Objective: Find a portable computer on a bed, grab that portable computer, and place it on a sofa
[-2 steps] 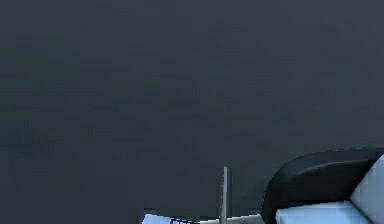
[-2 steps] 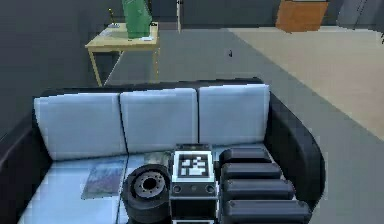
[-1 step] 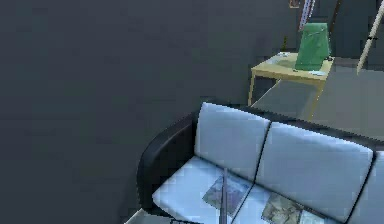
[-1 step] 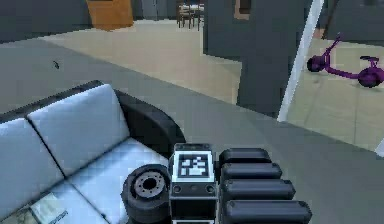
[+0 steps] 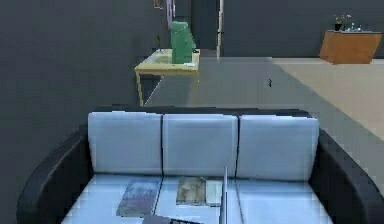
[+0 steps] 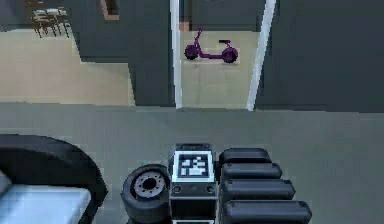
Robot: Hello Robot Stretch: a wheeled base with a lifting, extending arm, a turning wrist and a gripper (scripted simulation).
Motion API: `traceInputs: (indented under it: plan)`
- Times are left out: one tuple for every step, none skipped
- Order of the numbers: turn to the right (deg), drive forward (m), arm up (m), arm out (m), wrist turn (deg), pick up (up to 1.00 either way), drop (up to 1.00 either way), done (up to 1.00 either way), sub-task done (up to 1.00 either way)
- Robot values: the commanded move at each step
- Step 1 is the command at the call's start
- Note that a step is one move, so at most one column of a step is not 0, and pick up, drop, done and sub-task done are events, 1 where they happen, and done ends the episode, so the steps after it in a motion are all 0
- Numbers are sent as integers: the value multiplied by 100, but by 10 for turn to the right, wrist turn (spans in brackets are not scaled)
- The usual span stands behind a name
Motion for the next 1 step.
traceInputs:
  plan:
    - [-450,0,0,0,0,0,0,0,0]
